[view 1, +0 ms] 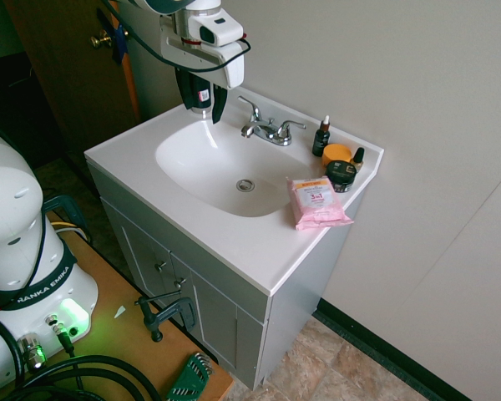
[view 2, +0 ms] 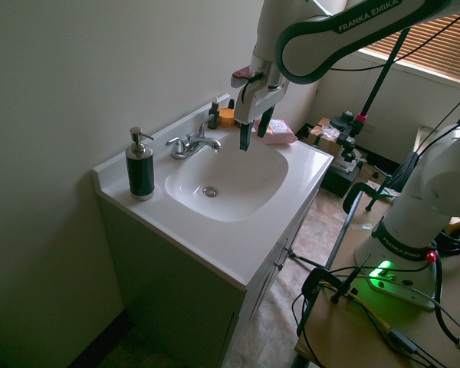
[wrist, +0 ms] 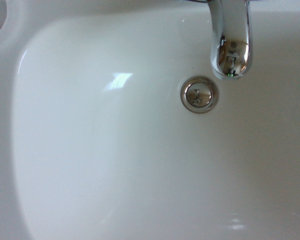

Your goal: Push the sanitizer

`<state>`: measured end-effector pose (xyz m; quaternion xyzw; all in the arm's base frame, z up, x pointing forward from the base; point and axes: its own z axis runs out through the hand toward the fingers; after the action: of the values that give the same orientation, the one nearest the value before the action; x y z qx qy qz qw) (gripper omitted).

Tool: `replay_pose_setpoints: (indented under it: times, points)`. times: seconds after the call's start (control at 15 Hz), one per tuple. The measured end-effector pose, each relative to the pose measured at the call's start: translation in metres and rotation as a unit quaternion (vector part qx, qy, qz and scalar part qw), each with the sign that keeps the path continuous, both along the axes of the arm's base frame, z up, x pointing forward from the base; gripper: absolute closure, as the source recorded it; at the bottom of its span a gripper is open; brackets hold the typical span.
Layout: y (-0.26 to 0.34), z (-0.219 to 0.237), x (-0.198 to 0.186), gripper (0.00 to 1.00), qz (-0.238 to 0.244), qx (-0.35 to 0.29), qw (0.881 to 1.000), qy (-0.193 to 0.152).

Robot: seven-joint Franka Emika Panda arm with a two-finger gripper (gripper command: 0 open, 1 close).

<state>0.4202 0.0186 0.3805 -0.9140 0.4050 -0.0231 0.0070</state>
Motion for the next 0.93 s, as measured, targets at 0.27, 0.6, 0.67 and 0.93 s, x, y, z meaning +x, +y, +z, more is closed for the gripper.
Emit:
replay_pose_setpoints:
  times: [0.27, 0.6, 0.67, 0.93]
  points:
    - [0.004, 0.009, 0.007, 0.00, 0.005, 0.003, 1.000, -0.009]
    - [0.065, 0.067, 0.055, 0.00, 0.021, -0.001, 0.999, -0.041]
    - [0.082, 0.079, 0.065, 0.00, 0.025, -0.003, 0.999, -0.045]
    - [0.135, 0.110, 0.106, 1.00, 0.037, -0.010, 0.998, -0.057]
